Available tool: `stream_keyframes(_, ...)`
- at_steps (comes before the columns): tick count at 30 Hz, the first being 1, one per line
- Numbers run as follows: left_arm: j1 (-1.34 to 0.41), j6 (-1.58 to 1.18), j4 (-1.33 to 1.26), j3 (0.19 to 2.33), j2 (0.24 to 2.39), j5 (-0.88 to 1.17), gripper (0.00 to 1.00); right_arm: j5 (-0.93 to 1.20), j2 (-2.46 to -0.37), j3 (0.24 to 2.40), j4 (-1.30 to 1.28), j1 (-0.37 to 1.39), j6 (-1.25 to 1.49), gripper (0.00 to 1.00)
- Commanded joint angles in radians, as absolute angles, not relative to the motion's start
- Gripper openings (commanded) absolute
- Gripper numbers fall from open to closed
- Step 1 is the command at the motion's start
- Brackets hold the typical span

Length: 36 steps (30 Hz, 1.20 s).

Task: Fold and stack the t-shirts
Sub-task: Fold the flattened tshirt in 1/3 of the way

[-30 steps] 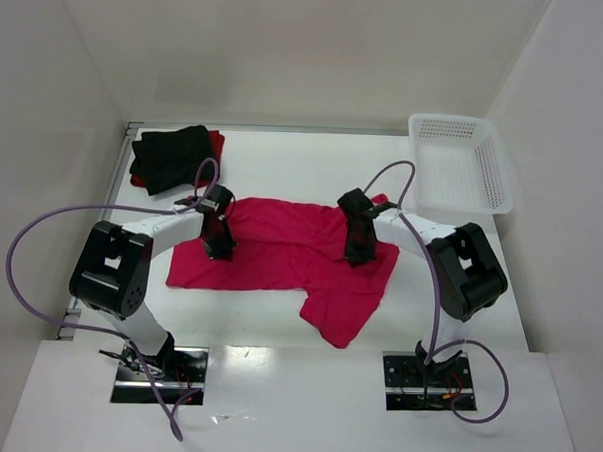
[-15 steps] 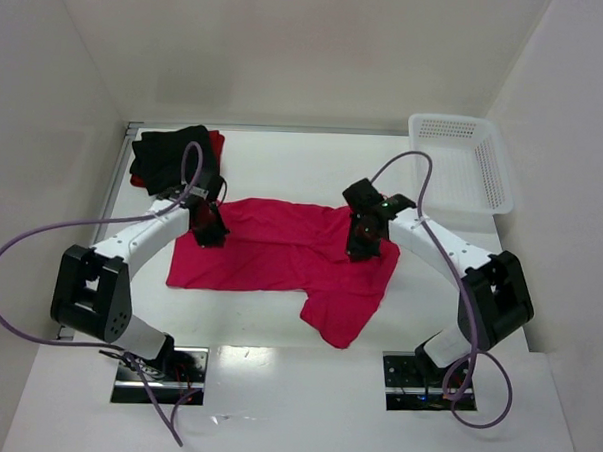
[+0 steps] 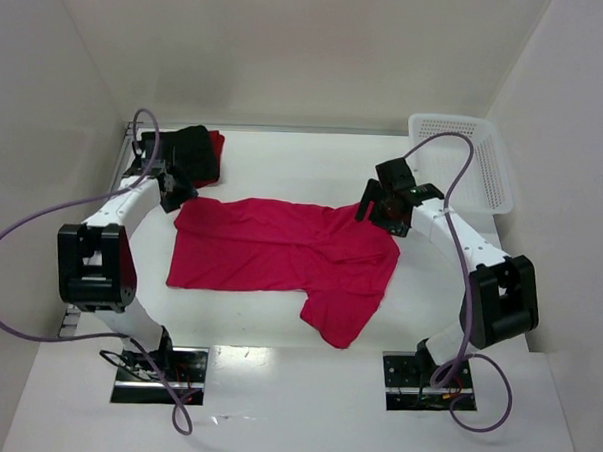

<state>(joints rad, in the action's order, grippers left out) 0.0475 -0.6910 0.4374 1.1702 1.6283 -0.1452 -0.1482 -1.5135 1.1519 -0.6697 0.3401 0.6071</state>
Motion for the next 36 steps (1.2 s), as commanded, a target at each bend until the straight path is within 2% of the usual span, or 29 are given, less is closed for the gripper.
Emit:
stream_keyframes(1, 0.086, -0.529, 0.305, 1.282, 1.713, -0.033, 0.57, -0.209, -1.508, 1.175, -0.575, 0.295, 0.569, 0.90)
stream_keyframes(5, 0.106, -0.476, 0.305, 1.364, 1.793, -0.044, 0.57, -0.218, -1.565, 1.218, -0.509, 0.242, 0.557, 0.93)
stream_keyframes(15, 0.147, -0.304, 0.314, 1.430, 1.939, 0.230, 0.57, -0.166, -1.767, 1.305, -0.425, 0.206, 0.503, 0.92)
stream_keyframes(21, 0.147, -0.197, 0.324, 1.439, 1.959, 0.330, 0.56, -0.179, -1.821, 1.336, -0.400, 0.206, 0.492, 0.82)
stream_keyframes(30, 0.147, -0.167, 0.365, 1.471, 2.010, 0.374, 0.53, -0.170, -1.939, 1.454, -0.379, 0.206, 0.492, 0.73)
stream_keyframes(36, 0.147, -0.158, 0.419, 1.442, 1.952, 0.255, 0.56, -0.158, -1.974, 1.482, -0.399, 0.206, 0.492, 0.72)
